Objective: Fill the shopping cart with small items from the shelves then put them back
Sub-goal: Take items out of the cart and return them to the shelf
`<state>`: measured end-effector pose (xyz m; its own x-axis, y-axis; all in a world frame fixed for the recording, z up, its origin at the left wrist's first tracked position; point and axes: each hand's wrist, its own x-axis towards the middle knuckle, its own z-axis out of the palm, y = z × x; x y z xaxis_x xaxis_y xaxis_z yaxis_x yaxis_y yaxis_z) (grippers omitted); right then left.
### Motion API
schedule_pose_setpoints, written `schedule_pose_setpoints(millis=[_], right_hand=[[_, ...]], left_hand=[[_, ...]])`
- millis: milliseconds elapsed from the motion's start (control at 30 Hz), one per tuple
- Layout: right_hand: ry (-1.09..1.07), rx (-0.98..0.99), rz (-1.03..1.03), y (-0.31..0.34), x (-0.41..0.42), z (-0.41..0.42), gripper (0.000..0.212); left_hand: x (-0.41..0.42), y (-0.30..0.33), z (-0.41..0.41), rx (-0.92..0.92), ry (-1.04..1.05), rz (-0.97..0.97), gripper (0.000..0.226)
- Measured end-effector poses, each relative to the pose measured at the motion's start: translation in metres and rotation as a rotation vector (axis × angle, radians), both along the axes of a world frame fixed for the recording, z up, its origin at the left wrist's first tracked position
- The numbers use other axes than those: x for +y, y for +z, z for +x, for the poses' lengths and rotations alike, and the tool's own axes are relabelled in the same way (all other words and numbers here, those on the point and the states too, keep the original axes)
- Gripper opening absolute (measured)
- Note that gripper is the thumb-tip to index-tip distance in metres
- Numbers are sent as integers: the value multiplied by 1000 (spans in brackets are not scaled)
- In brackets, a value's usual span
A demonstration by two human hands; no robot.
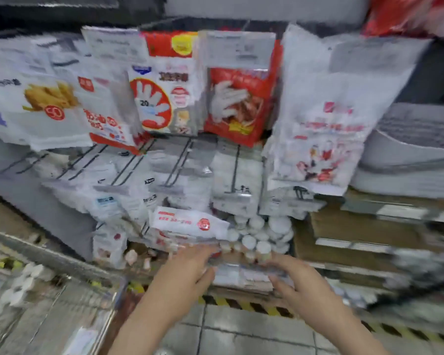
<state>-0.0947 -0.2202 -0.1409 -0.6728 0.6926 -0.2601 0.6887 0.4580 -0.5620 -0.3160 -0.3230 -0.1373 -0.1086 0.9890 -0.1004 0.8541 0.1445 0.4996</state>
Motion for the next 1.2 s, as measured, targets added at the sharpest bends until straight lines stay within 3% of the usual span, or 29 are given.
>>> schedule_pose_setpoints(millis=[200,467,700,800,967,1200], right_hand=[[-370,30,-64,24,6,165,30],[-498,182,67,61,40,262,19],[-466,291,231,81,117,280,17],[-439,334,243,91,152,284,18],[-395,422,320,97,202,289,21],[-290,490,332,110,260,289,16]], left_hand=[[70,25,143,17,-320,-27,41],[139,77,243,33,-497,167,38],[216,97,256,104,-467,424,39],[250,97,253,46,-403,458,46],[302,100,246,-15,-263,574,34],[328,102,247,-76,-79,549,18]])
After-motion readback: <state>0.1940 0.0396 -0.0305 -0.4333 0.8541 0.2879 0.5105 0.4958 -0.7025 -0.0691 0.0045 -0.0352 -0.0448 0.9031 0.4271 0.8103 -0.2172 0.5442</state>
